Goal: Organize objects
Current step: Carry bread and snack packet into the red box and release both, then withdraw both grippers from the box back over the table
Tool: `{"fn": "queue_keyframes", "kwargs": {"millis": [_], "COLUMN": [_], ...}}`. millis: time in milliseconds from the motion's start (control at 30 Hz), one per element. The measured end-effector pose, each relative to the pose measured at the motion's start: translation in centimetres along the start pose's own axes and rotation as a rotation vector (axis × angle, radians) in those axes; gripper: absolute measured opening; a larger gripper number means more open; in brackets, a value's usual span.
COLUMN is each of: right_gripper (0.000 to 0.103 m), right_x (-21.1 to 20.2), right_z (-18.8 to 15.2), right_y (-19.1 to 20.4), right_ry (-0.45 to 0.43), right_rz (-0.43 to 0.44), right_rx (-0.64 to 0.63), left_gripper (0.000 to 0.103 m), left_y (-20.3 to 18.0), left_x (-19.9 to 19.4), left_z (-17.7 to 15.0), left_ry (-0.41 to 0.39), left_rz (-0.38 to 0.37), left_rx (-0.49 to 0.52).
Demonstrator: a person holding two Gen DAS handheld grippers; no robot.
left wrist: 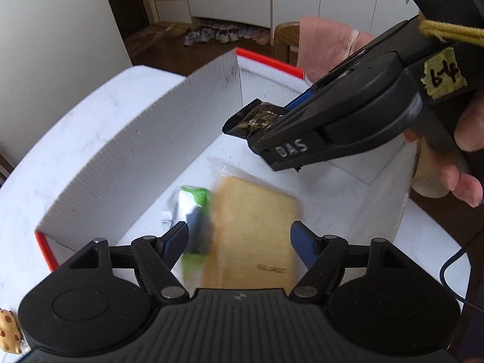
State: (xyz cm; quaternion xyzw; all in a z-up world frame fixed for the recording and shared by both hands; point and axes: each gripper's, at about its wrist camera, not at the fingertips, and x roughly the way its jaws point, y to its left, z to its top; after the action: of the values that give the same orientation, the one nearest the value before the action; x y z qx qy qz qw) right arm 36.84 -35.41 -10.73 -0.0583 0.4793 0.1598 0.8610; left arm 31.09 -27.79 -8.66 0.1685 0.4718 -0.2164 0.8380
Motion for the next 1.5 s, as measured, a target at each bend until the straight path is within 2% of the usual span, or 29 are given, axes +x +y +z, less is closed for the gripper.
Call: {"fn": "queue_keyframes", "kwargs": {"millis": [233,533,1033,1500], "right_gripper": [0.035,0.039,0.042,0.042], "right_x": [1.5,0.9,-3.2,-8.6], "right_z": [-0.6,-0.8,-1.5,-2.7], "right_y": [0.4,0.0,1.4,3.7], "right_ry": [0.031,0.015,-0.046,-0.158], "right_rz": [-0.006,-0.008,0.036,0.073], "right_rx": [-0.001,0.02,-0.032,-0.028], "left_gripper": [0.072,0.073,0.073,0.073], "left_y": [0.2,0.6,1.3,2.2], "left_x": [0.9,1.5,-2.1,-8.9], "left_z": [-0.4,-0.9,-1.6,-4.4], "left_ry": [0.03,0.043,-0.061,-0.19], "left_rz": [-0.012,-0.019,-0.046,-0.058], "left_rx": [-0.026,-0.071,-0.15,-0.192]}}
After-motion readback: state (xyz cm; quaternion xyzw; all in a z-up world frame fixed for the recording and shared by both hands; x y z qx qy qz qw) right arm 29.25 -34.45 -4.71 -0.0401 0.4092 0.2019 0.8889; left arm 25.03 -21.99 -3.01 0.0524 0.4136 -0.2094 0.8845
